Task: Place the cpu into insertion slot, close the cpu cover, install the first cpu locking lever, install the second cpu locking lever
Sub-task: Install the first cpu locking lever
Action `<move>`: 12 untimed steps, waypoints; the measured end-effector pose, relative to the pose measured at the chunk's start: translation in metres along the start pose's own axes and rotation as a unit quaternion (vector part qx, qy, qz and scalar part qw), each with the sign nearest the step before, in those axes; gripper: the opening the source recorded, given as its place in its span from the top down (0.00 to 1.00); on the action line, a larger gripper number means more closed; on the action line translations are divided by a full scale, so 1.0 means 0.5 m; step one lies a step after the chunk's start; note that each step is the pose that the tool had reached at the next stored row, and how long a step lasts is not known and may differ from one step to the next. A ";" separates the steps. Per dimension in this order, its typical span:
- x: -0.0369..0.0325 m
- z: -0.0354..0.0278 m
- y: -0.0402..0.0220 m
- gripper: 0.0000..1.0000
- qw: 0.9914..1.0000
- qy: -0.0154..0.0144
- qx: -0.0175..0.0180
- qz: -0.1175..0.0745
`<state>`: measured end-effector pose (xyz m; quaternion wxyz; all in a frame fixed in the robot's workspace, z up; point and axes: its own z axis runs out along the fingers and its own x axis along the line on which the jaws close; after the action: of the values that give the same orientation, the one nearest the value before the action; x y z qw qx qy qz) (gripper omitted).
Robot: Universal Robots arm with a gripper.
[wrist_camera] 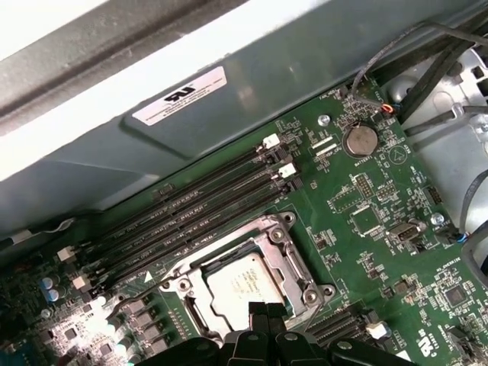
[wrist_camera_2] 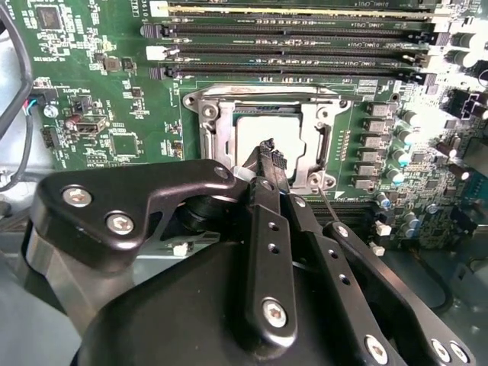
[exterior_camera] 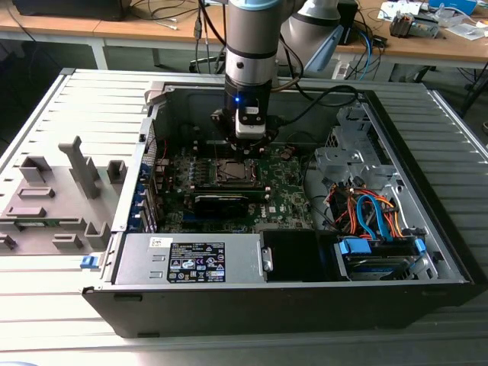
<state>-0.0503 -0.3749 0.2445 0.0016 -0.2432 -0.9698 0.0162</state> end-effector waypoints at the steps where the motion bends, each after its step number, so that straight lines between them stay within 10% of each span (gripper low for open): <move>1: 0.000 0.000 0.000 0.89 1.000 0.000 0.000 -0.003; 12: 0.000 0.000 0.000 0.89 1.000 -0.001 0.000 -0.029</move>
<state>-0.0503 -0.3749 0.2445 0.0011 -0.2149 -0.9765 0.0162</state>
